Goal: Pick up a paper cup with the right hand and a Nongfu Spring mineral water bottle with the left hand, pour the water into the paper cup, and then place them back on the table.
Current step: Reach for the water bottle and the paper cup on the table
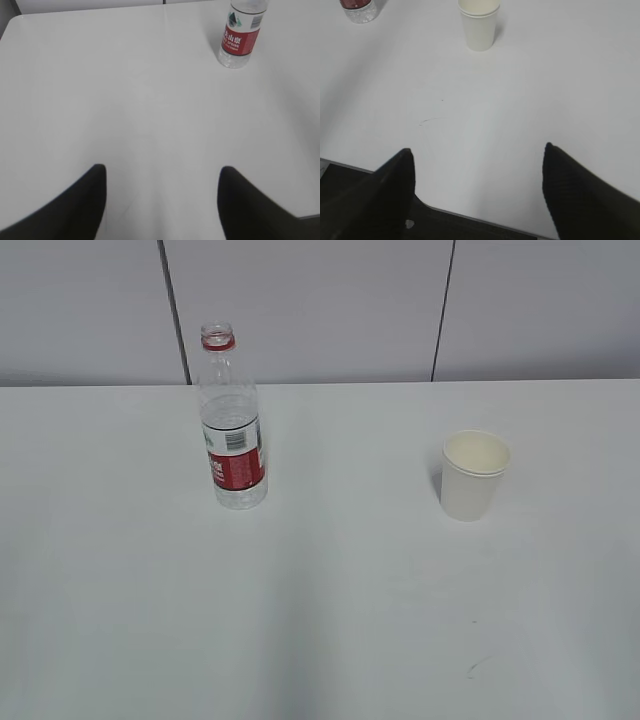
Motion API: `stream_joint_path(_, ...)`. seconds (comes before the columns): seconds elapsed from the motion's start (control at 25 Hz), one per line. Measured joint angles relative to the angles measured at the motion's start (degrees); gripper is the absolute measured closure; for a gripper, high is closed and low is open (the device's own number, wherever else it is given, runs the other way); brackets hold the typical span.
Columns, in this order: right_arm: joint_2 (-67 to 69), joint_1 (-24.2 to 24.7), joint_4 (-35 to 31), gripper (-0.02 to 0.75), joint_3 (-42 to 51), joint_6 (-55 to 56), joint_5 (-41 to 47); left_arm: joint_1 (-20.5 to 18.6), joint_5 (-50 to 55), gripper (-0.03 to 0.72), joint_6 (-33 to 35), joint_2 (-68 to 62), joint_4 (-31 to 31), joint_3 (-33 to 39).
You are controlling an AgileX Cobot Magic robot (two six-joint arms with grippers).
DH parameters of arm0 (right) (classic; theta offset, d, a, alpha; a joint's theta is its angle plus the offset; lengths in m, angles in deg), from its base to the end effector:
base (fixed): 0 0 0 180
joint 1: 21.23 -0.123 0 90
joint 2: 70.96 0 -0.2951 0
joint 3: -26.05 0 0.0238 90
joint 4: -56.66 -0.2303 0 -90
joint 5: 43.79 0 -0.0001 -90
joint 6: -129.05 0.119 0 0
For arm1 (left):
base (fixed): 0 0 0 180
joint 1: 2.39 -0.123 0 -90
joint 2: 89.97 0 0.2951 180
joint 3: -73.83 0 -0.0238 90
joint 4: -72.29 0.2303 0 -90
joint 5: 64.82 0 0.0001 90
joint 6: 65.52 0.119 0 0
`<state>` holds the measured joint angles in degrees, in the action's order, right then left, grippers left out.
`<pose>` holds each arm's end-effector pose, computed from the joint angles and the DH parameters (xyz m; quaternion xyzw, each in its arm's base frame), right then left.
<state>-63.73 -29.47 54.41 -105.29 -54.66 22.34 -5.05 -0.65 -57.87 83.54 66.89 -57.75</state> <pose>-0.0151 0.0021 0.2459 -0.0928 0.8696 0.0387 0.4834 -0.0143 -0.0108 0.2507 0.0413 0.8600 -0.0013 0.5085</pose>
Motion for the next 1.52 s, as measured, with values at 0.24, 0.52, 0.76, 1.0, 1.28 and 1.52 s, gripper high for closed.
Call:
stream_joint_path(0.24, 0.0, 0.0, 0.0, 0.148, 0.0, 0.0, 0.0, 0.0, 0.0, 0.249, 0.0, 0.0, 0.0, 0.0)
stream_joint_path(0.52, 0.0, 0.0, 0.0, 0.148, 0.0, 0.0, 0.0, 0.0, 0.0, 0.249, 0.0, 0.0, 0.0, 0.0)
stream_joint_path(0.76, 4.0, 0.0, 0.2, 0.148, -2.3, 0.0, -6.7, 0.0, -0.1, 0.249, 0.0, 0.0, 0.0, 0.0)
stream_joint_path(1.0, 17.6, 0.0, 0.2, 0.148, -3.2, 0.0, -24.2, 0.0, -4.6, 0.249, 0.1, -1.5, 0.1, -1.7)
stream_joint_path(1.28, 33.7, 0.0, 0.2, 0.148, -3.2, 0.0, -45.9, 0.1, -26.8, 0.249, 1.0, -14.8, -0.8, -2.3)
stream_joint_path(1.52, 43.3, 0.0, 0.2, 0.148, -3.2, 0.0, -56.7, 0.4, -45.0, 0.249, 1.2, -29.2, -3.0, -2.3)
